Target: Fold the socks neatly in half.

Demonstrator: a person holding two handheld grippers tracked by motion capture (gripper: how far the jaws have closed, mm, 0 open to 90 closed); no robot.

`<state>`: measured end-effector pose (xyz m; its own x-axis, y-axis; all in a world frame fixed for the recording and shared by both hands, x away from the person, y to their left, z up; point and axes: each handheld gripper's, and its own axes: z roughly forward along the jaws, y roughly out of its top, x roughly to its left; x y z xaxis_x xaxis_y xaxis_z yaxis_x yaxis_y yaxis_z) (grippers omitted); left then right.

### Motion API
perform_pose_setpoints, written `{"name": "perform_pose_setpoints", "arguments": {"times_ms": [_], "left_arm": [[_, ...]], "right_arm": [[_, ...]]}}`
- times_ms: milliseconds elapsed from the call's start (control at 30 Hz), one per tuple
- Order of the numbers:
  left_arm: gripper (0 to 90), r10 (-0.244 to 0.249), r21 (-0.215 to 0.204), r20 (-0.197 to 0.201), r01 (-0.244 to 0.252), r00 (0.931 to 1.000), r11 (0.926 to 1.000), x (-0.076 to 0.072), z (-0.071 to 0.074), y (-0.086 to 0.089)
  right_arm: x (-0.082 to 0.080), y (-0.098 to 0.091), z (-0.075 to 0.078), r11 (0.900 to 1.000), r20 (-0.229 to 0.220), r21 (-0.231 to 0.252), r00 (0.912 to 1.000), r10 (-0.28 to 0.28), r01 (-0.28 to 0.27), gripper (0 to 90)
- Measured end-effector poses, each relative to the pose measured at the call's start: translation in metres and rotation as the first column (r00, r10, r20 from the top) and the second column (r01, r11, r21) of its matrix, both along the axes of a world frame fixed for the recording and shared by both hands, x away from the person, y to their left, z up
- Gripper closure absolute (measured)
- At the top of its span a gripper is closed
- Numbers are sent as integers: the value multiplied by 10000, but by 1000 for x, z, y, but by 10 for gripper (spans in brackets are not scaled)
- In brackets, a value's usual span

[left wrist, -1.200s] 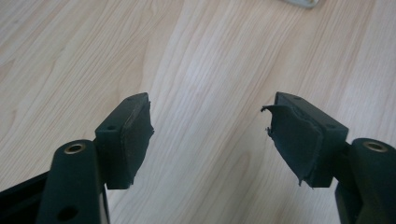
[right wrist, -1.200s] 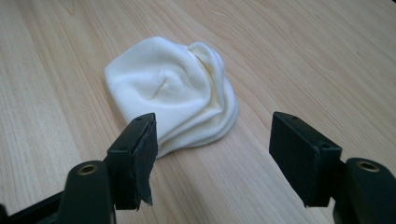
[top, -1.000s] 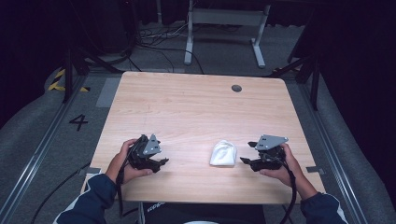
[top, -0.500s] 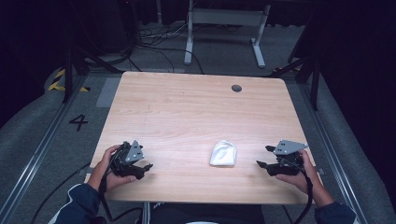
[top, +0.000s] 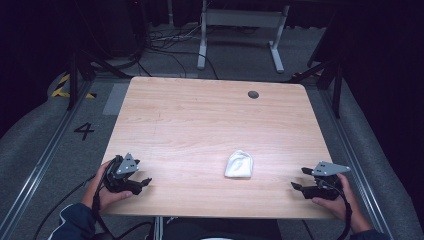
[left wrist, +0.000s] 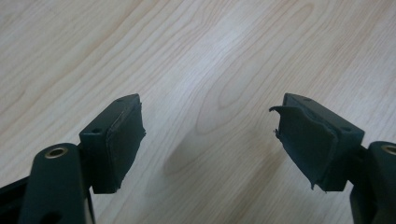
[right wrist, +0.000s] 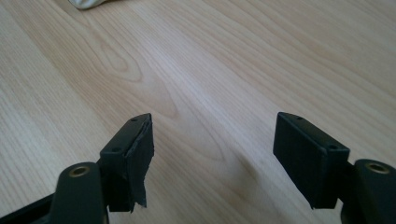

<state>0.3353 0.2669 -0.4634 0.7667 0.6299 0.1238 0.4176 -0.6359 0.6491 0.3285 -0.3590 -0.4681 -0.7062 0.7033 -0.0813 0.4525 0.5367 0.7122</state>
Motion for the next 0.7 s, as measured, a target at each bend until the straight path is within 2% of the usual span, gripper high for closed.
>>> {"name": "perform_pose_setpoints", "arguments": {"times_ms": [167,233,267,333,400,700], "left_arm": [[223,405,-728,-460,-437,9981,9964,-2,-9,13],[221,497,-824,-540,-540,9973,9951,-2,-12,15],[221,506,-836,-611,-556,9969,9949,-2,-14,17],[209,718,-1318,-767,-815,9945,9879,-4,-18,22],[213,872,-1223,-662,-948,9940,9880,-4,-18,25],[201,965,-1178,-686,-1041,9930,9876,-4,-18,24]], "right_arm": [[-7,-19,-8,9972,-218,439,9980,-595,604,285],[-9,-25,-11,9927,-267,685,9949,-972,988,284],[-9,-25,-11,9927,-267,685,9949,-972,988,284],[-11,-30,-16,9899,-352,774,9925,-1167,1191,266],[-13,-35,-19,9861,-291,1036,9914,-1272,1296,263],[-14,-37,-19,9846,-303,1051,9901,-1374,1398,252]]}}
